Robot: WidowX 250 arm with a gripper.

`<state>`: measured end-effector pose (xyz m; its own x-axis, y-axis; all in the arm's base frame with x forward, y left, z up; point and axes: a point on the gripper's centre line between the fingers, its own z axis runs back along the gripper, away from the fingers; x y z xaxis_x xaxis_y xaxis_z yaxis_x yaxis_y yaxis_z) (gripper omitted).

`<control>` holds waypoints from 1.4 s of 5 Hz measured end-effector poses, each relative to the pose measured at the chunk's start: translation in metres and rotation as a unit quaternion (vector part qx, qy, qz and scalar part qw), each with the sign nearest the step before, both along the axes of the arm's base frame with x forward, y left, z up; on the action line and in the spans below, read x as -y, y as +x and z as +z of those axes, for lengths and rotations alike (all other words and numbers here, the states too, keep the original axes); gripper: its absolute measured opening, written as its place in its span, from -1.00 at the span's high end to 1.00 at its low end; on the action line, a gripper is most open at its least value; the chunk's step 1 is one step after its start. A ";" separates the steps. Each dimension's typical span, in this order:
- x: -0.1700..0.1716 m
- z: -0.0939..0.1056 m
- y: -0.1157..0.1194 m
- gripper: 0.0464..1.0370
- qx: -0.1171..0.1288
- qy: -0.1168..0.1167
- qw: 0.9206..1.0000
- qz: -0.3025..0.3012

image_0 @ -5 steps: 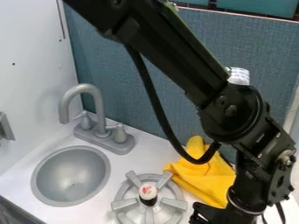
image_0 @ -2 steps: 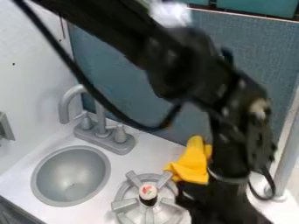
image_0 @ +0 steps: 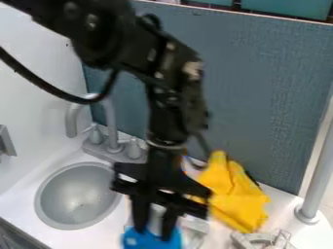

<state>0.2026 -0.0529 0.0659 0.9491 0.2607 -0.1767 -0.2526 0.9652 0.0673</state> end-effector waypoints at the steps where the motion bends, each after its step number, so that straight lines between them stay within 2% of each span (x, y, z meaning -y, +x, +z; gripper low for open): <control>1: -0.049 -0.008 -0.012 0.32 -0.035 0.015 0.999 0.030; 2: -0.096 -0.023 -0.023 0.32 -0.039 0.034 0.998 0.035; 3: -0.120 -0.037 -0.015 0.32 -0.010 0.061 0.998 0.005; 4: -0.140 -0.046 -0.005 0.32 0.052 0.057 0.997 0.000; 5: -0.141 -0.058 0.009 0.32 0.062 0.030 0.998 0.003; 6: -0.139 -0.069 0.019 0.32 0.060 0.013 0.998 0.009; 7: -0.141 -0.070 0.031 0.32 0.052 -0.011 0.998 0.044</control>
